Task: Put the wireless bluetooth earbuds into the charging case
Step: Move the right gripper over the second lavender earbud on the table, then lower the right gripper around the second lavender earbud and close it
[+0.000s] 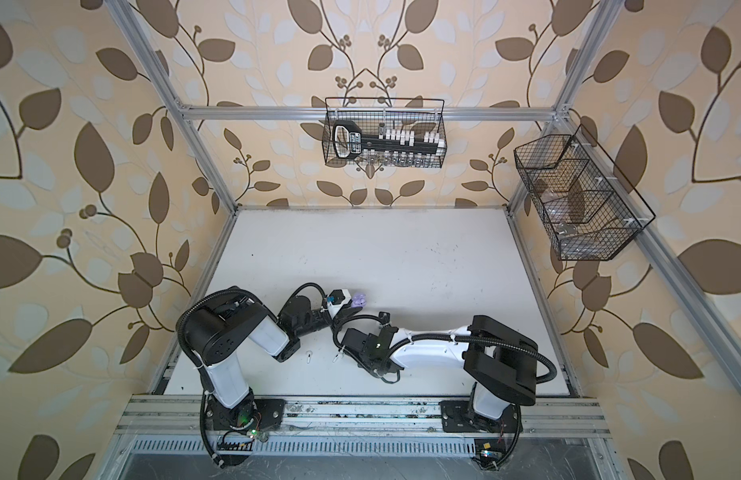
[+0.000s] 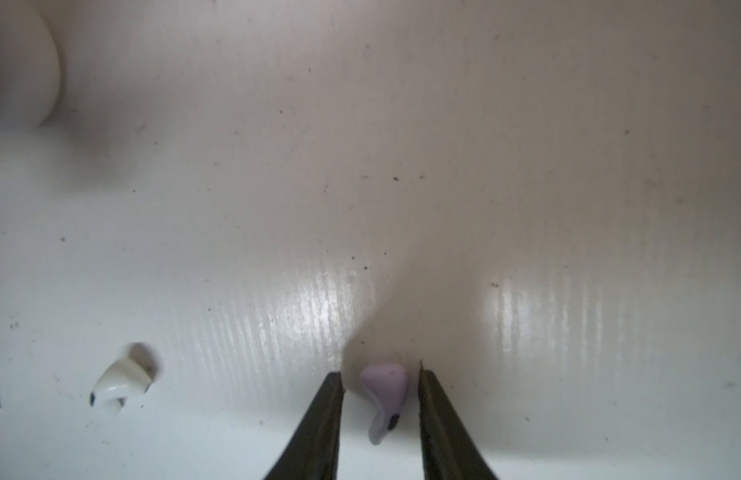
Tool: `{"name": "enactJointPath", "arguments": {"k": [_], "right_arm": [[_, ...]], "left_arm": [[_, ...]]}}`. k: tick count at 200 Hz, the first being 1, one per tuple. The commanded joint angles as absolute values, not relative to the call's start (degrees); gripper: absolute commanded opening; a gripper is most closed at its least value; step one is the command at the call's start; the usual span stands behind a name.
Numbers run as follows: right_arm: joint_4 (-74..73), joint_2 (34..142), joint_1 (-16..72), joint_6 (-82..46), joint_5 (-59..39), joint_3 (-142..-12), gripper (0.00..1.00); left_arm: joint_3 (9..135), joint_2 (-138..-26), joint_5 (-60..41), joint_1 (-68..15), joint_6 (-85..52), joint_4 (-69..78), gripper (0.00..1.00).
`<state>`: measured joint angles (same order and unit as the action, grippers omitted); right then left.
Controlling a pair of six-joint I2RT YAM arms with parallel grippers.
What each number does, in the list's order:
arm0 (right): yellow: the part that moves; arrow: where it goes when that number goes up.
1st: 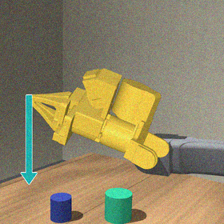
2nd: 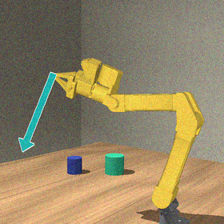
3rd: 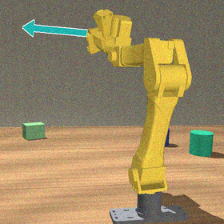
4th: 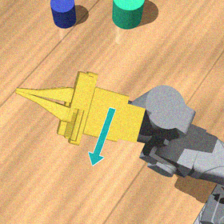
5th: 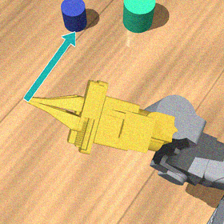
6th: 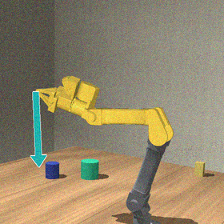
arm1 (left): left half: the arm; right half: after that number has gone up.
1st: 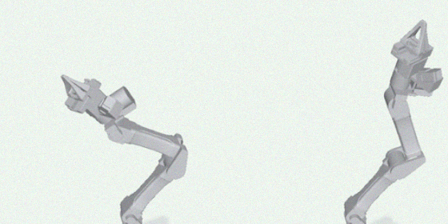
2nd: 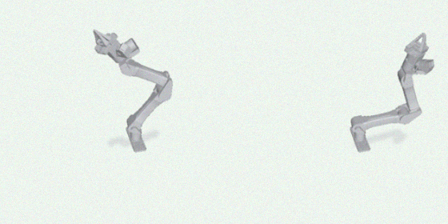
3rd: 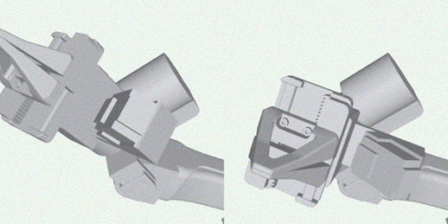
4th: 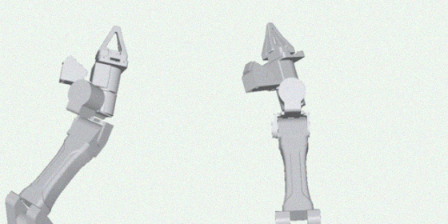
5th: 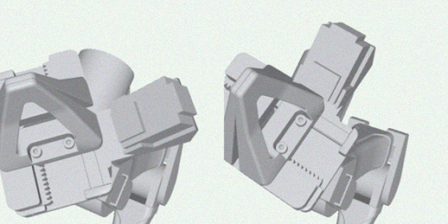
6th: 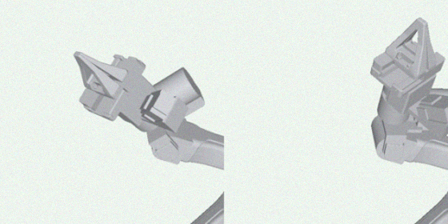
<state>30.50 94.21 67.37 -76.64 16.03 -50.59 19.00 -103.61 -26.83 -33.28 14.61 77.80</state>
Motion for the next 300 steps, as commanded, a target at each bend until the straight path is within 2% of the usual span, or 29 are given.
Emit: {"name": "enactJointPath", "arguments": {"k": [1, 169, 300], "right_arm": [[32.7, 95.7, 67.1, -75.9, 16.7, -52.9, 0.33], [38.2, 99.7, 66.8, -68.3, 17.5, -57.2, 0.31], [38.7, 99.7, 67.0, -67.4, 17.1, -56.9, 0.27]], "left_arm": [[19.7, -103.1, -27.2, -32.7, 15.4, 81.4, 0.07], [19.6, -103.1, -27.2, -32.7, 15.4, 81.4, 0.08], [19.7, -103.1, -27.2, -32.7, 15.4, 81.5, 0.08]]}}
